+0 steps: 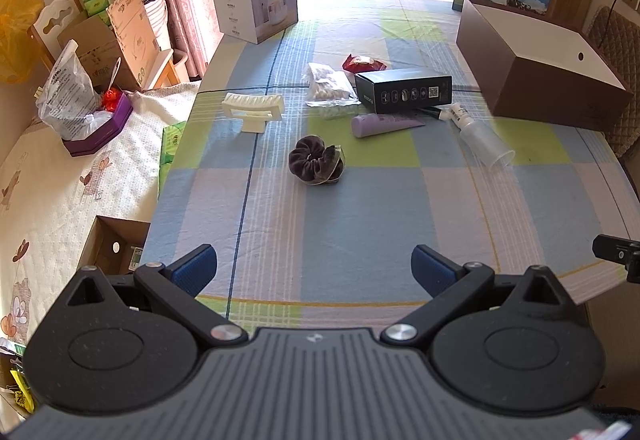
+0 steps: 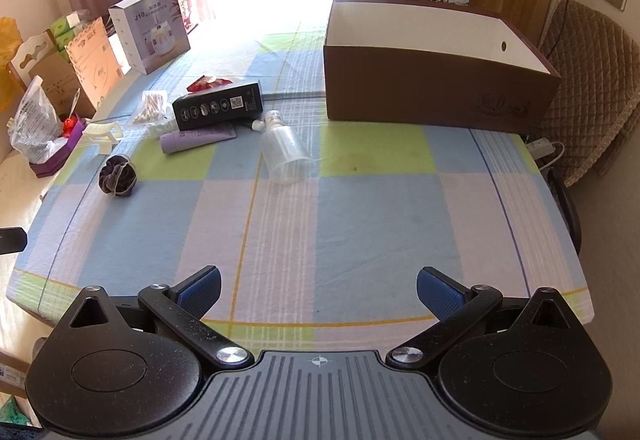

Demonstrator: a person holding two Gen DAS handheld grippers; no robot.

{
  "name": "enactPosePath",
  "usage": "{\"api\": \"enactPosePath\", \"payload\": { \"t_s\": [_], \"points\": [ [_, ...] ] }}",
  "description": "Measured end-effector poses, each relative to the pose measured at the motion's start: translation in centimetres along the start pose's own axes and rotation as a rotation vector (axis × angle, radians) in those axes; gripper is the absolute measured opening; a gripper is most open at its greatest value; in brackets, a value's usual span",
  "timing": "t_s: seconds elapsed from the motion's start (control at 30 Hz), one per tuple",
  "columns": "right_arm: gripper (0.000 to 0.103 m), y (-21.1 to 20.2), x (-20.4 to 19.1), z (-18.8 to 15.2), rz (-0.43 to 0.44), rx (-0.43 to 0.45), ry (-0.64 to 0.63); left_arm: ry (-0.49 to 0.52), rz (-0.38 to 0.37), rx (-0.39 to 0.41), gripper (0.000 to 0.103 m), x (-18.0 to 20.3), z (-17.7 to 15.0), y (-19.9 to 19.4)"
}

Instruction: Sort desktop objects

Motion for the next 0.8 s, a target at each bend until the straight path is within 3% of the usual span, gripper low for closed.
{"api": "enactPosePath", "payload": {
  "t_s": [0.8],
  "points": [
    [0.101,3.5,-2.1,2.8,0.093,0.008,-0.073,0.002,-0.031,0.002,0.102,0.1,2.3,3.1]
  ]
}}
Point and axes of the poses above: each gripper's, at about its wrist camera, not at the fingertips, and y roughly the way its jaws point, x to its right, z to its top, the point moved 4 cm from there along y, roughly the way its jaws point, and after that the axes turned 9 degrees about z, right-handed, at the moved point
